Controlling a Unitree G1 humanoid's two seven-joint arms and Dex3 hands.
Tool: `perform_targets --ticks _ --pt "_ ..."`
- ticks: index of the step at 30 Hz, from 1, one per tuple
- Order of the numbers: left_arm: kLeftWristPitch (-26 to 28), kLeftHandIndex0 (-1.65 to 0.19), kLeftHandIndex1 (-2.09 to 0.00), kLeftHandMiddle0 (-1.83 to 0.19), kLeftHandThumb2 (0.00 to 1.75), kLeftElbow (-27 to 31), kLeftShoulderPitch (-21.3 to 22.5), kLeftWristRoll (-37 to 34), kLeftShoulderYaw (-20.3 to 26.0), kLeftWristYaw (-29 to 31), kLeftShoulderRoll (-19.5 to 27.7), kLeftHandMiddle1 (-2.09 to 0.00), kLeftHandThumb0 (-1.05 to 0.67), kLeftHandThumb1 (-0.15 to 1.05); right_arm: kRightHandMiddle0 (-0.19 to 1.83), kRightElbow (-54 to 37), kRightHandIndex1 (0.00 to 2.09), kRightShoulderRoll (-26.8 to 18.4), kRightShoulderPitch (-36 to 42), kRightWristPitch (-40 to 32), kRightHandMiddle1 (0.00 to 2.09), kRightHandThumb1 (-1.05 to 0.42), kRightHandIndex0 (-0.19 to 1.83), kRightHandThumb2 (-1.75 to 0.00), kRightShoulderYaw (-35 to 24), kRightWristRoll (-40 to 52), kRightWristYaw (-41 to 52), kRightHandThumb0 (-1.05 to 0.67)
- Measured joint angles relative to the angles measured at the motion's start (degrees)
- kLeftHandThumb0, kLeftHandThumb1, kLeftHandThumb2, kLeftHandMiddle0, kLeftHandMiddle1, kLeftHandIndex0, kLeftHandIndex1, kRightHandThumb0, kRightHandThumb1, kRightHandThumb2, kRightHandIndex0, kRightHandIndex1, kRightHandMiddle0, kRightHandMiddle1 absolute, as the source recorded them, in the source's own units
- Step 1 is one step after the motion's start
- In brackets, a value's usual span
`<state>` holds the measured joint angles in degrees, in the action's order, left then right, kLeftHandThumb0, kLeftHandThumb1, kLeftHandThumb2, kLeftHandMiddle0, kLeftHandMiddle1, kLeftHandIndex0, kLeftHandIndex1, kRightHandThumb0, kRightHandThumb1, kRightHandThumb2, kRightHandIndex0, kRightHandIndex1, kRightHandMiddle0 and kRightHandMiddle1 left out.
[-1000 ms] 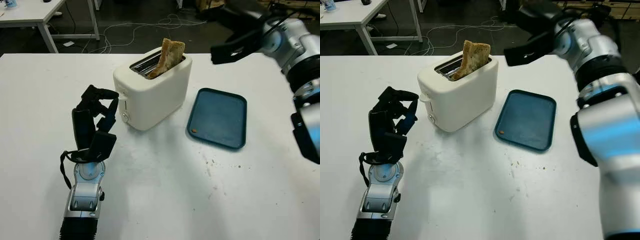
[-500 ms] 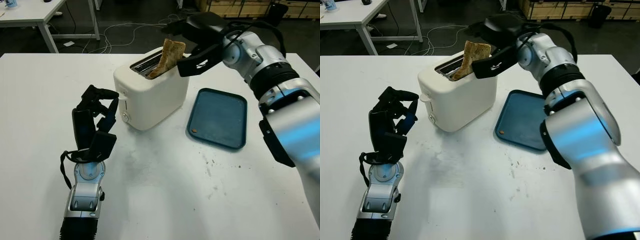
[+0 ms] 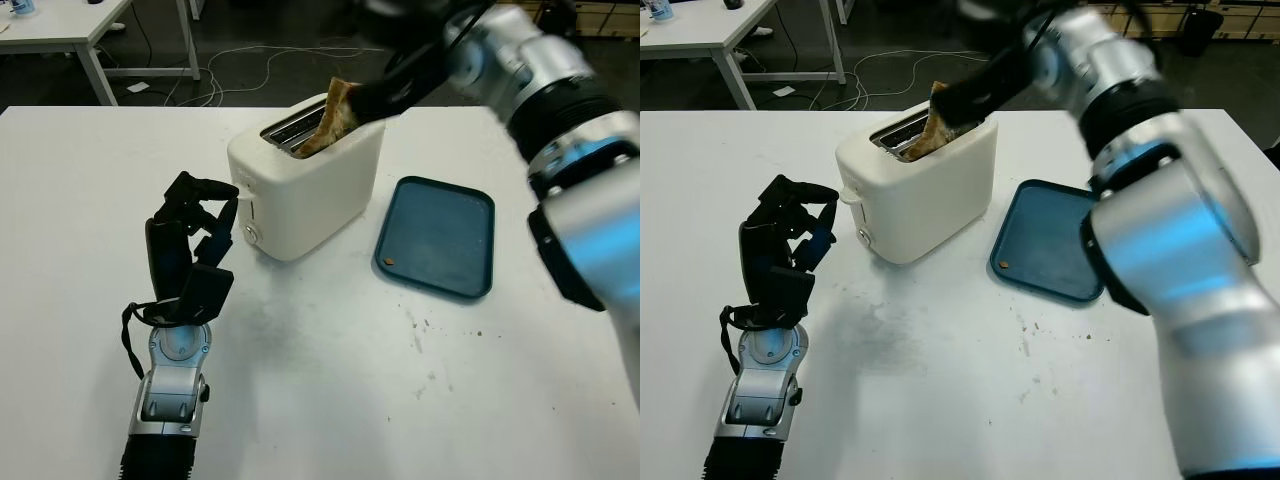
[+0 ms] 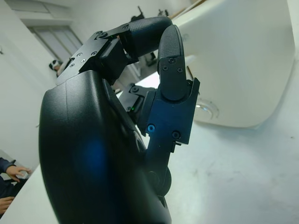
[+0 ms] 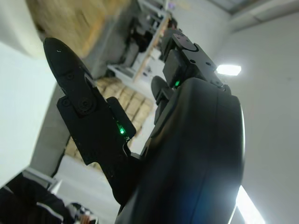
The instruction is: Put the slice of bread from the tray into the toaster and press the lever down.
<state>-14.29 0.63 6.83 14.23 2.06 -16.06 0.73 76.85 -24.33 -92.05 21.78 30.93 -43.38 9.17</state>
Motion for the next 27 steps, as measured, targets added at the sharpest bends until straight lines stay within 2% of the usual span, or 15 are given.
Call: perform_targets --ticks 6,19,27 --pt "0.01 -0.66 -1.44 -0.78 0.29 -0.12 0.00 0.01 -0.18 0.02 -0.09 -1.75 -0.49 0.92 0.40 0.00 0.72 -0.52 -0.99 -2.65 0.02 -0.60 0.03 0.00 -1.37 0.34 2.17 -0.59" --pt "0.25 -0.65 -1.47 -0.77 0.28 -0.06 -0.02 0.07 -0.24 -0.04 -0.68 -1.75 -0.47 0.92 0.46 0.59 0.66 5.75 5.02 -2.58 0.03 -0.61 0.15 0.00 1.94 -0.54 -2.79 -0.59" --pt "0.24 -0.65 -1.46 -0.76 0.28 -0.06 -0.11 0.08 -0.24 -0.04 -0.67 -1.75 -0.48 0.92 0.47 0.66 0.58 7.27 5.71 -2.28 0.02 -0.60 0.21 0.00 3.37 -0.58 -2.88 -0.61"
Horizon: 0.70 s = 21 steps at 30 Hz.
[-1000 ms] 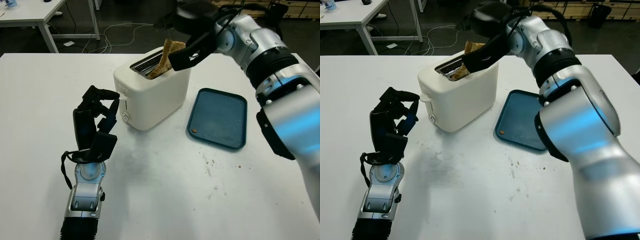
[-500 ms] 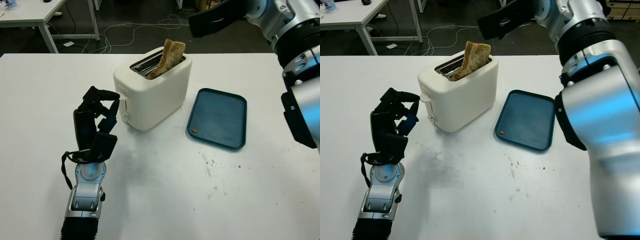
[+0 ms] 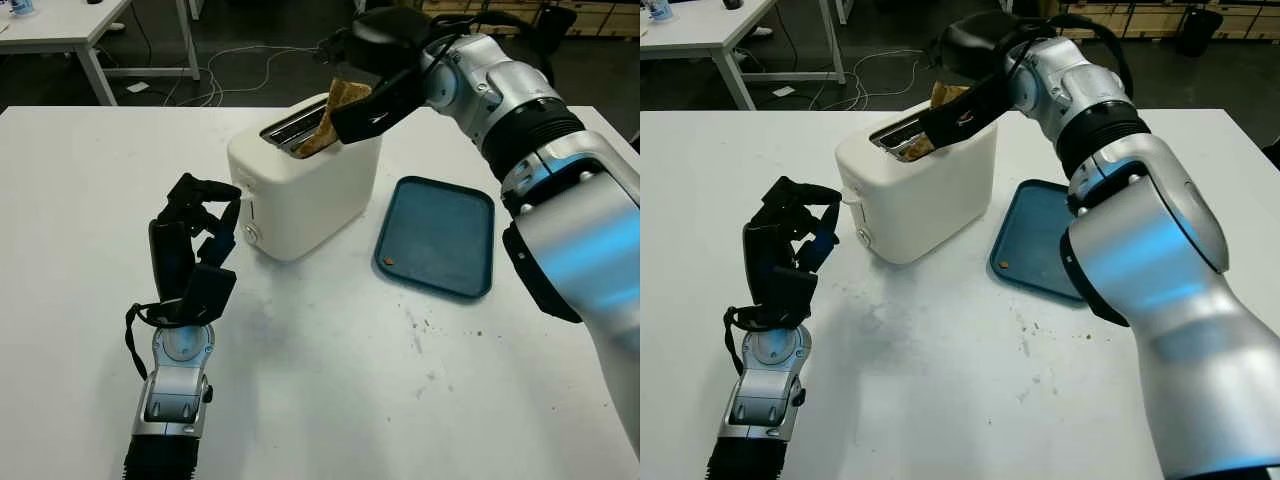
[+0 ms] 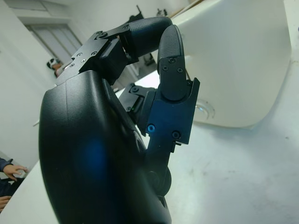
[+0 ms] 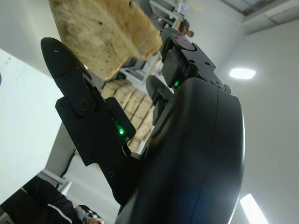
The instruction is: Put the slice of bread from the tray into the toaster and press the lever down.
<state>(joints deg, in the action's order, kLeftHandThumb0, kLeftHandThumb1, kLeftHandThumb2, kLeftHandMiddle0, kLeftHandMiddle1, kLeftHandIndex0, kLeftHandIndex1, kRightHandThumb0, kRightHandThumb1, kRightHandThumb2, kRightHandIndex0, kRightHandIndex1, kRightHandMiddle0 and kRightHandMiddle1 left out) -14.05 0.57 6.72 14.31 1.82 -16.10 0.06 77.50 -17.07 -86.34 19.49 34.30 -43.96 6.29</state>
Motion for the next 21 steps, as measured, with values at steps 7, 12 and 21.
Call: perform_targets --ticks 7,12,21 --pt "0.00 -0.66 -1.46 -0.76 0.29 0.00 -0.02 0.04 -0.01 -0.03 0.00 -1.75 -0.49 0.92 0.61 0.09 0.66 0.22 1.60 0.18 0.07 -0.61 0.33 -0.01 0.12 -0.01 -1.08 -0.42" --pt "0.01 -0.66 -1.47 -0.77 0.28 0.01 -0.07 0.05 -0.01 -0.03 0.00 -1.75 -0.48 0.92 0.92 0.09 0.87 0.19 1.76 1.54 0.14 -0.69 0.73 -0.01 1.51 -1.56 -4.71 -0.29" --pt "-0.06 -0.66 -1.46 -0.77 0.29 0.01 -0.10 0.14 -0.02 -0.41 0.00 -1.75 -0.49 0.92 1.24 0.35 1.16 -0.29 1.76 3.09 0.15 -0.73 0.94 0.00 4.92 -5.19 -8.88 -0.27"
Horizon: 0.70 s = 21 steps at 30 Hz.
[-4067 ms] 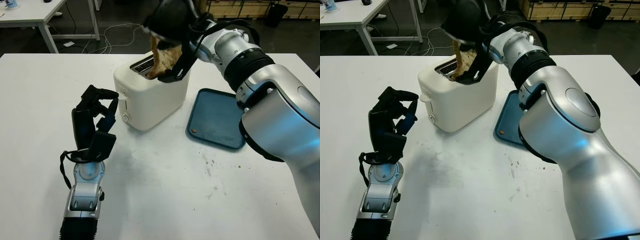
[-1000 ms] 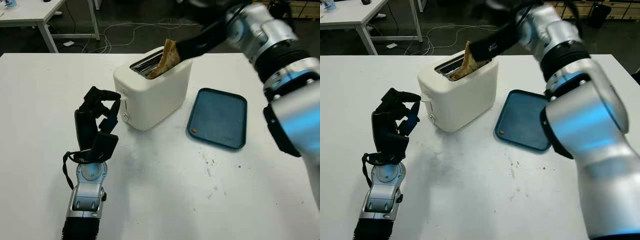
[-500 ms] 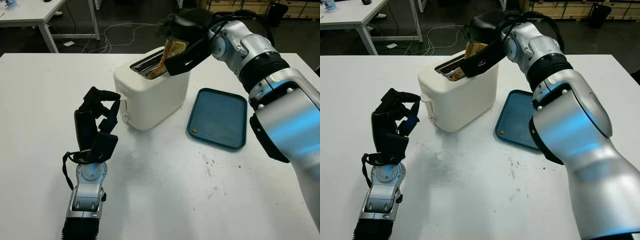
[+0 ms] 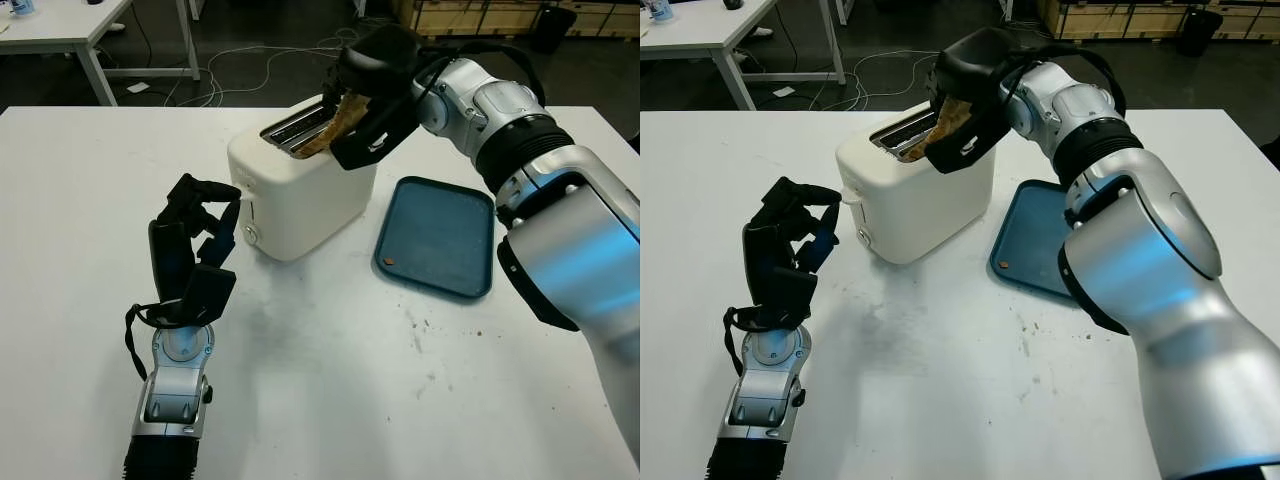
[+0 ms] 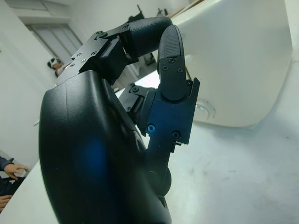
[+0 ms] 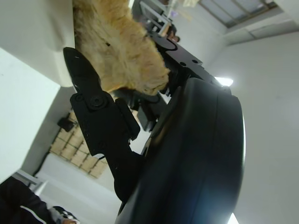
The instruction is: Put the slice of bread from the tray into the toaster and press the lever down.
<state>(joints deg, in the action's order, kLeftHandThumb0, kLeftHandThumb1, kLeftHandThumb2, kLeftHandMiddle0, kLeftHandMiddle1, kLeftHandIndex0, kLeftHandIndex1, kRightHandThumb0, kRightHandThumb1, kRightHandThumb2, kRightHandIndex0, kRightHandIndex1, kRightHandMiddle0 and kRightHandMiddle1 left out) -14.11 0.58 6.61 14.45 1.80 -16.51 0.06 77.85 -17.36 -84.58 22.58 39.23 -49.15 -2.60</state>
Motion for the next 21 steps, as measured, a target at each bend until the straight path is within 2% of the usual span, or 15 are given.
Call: perform_targets --ticks 3,8,9,10,11,12,13,14,16,19,21 --pt "0.00 -0.65 -1.45 -0.77 0.29 0.00 -0.05 0.01 0.00 -0.16 0.00 -1.75 -0.48 0.92 1.25 0.19 1.20 -0.14 0.01 0.58 0.13 -0.73 0.94 0.00 0.27 -0.69 -0.95 -0.26" --pt "0.00 -0.66 -1.44 -0.77 0.29 0.00 -0.32 0.03 0.00 -0.42 0.03 -1.75 -0.48 0.92 1.27 0.19 0.99 -0.50 0.01 1.13 0.09 -0.72 1.00 -0.01 0.55 -0.93 -3.42 -0.26" --pt "0.00 -0.66 -1.44 -0.77 0.29 0.00 -0.38 0.02 0.00 -0.53 0.03 -1.75 -0.47 0.92 1.27 0.19 1.19 -0.61 0.00 1.47 0.09 -0.73 0.95 -0.01 0.50 -0.93 -3.78 -0.28" --pt "0.00 -0.66 -1.45 -0.77 0.29 0.00 -0.42 0.02 0.00 -0.55 0.03 -1.75 -0.47 0.92 1.29 0.19 1.51 -0.73 0.00 1.84 0.10 -0.78 0.91 -0.01 0.40 -0.92 -3.99 -0.38" --pt "0.00 -0.66 -1.45 -0.76 0.29 0.00 -0.43 0.01 -0.01 -0.55 0.03 -1.75 -0.47 0.92 1.28 0.19 1.62 -0.89 0.00 2.01 0.19 -0.82 0.91 -0.01 0.43 -0.96 -4.64 -0.47" --pt "0.00 -0.66 -1.45 -0.76 0.29 0.00 -0.44 0.01 0.00 -0.55 0.03 -1.75 -0.47 0.92 1.13 0.19 1.68 -1.07 -0.01 2.00 0.60 -0.87 0.93 -0.01 0.86 -1.34 -5.69 -0.53" --pt "0.00 -0.66 -1.45 -0.77 0.28 0.00 -0.44 -0.02 0.00 -0.55 0.03 -1.75 -0.48 0.92 0.93 0.18 1.72 -1.30 -0.03 1.99 1.17 -0.90 0.99 -0.07 1.66 -2.33 -7.04 -0.60" --pt "0.00 -0.66 -1.45 -0.76 0.28 0.00 -0.44 -0.03 0.00 -0.55 0.03 -1.75 -0.48 0.92 0.84 0.19 1.73 -1.50 -0.03 1.96 1.45 -0.91 1.01 -0.15 2.68 -3.56 -8.50 -0.63" --pt "0.00 -0.66 -1.45 -0.76 0.29 0.00 -0.47 -0.02 -0.02 -0.56 0.03 -1.75 -0.48 0.92 0.77 0.20 1.74 -1.56 -0.03 1.58 1.68 -0.92 1.04 -0.34 5.17 -6.31 -11.46 -0.63" --pt "0.00 -0.66 -1.44 -0.76 0.29 0.00 -0.48 -0.01 -0.07 -0.57 0.03 -1.75 -0.47 0.92 0.73 0.21 1.75 -1.50 -0.03 1.06 1.74 -0.92 1.05 -0.46 7.07 -8.24 -14.12 -0.60" --pt "-0.01 -0.66 -1.44 -0.77 0.29 0.00 -0.48 -0.01 -0.08 -0.60 0.03 -1.75 -0.47 0.92 0.74 0.26 1.75 -1.49 -0.02 0.93 1.74 -0.92 1.07 -0.47 7.61 -8.70 -15.40 -0.57"
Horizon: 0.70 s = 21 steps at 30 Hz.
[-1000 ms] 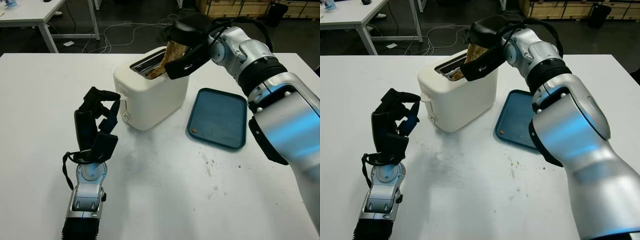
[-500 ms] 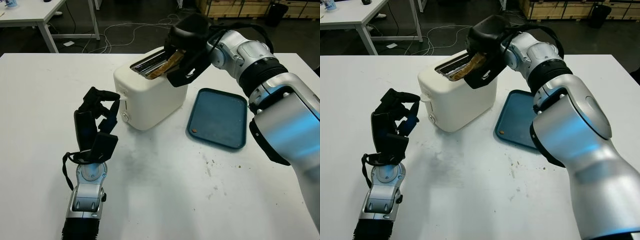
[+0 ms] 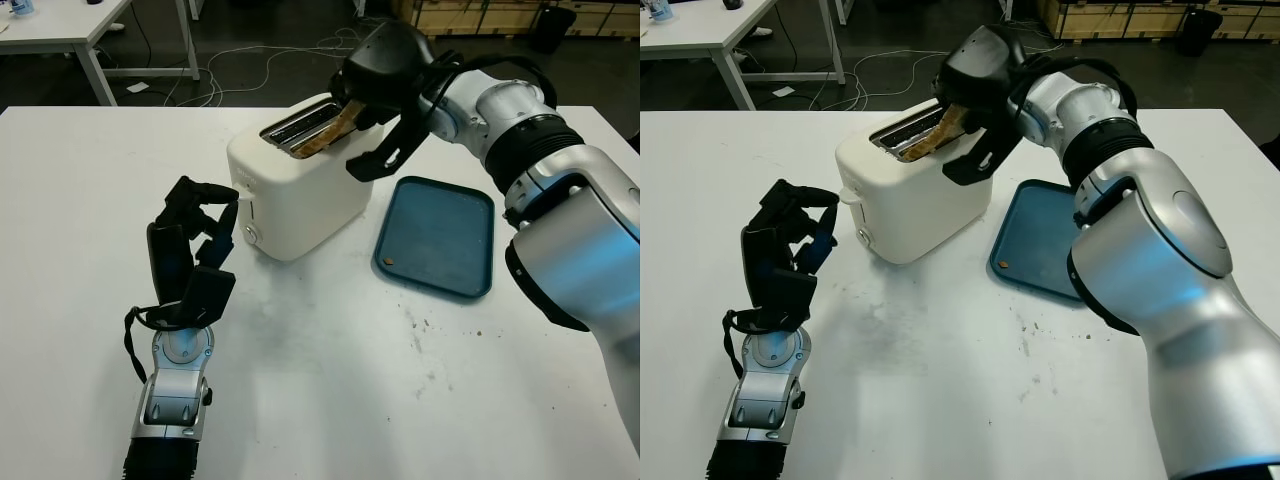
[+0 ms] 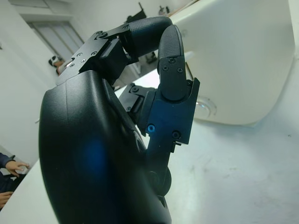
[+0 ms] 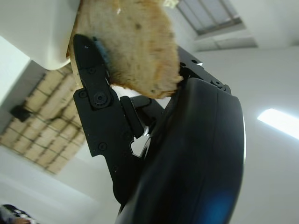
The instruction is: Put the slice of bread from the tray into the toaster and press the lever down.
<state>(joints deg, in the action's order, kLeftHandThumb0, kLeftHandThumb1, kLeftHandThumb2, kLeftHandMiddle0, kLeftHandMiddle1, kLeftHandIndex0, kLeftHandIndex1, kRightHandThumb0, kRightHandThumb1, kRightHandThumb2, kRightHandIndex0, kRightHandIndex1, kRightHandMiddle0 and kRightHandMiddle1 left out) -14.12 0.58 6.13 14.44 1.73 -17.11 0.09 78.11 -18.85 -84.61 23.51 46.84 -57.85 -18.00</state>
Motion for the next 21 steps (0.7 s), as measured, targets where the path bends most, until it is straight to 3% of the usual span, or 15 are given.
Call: perform_targets --ticks 11,21 --pt "0.00 -0.66 -1.47 -0.78 0.29 0.00 -0.02 -0.01 -0.16 -0.11 -0.01 -1.75 -0.48 0.92 0.77 0.19 1.75 0.07 0.00 -1.01 1.75 -0.92 1.09 -0.39 2.64 -3.20 -9.05 -0.54" --pt "0.00 -0.65 -1.45 -0.76 0.29 0.00 -0.02 -0.10 -0.43 0.03 -0.03 -1.75 -0.47 0.92 0.74 0.29 1.75 0.95 0.00 -1.09 1.75 -0.92 1.09 -0.32 2.64 -3.22 -10.09 -0.50"
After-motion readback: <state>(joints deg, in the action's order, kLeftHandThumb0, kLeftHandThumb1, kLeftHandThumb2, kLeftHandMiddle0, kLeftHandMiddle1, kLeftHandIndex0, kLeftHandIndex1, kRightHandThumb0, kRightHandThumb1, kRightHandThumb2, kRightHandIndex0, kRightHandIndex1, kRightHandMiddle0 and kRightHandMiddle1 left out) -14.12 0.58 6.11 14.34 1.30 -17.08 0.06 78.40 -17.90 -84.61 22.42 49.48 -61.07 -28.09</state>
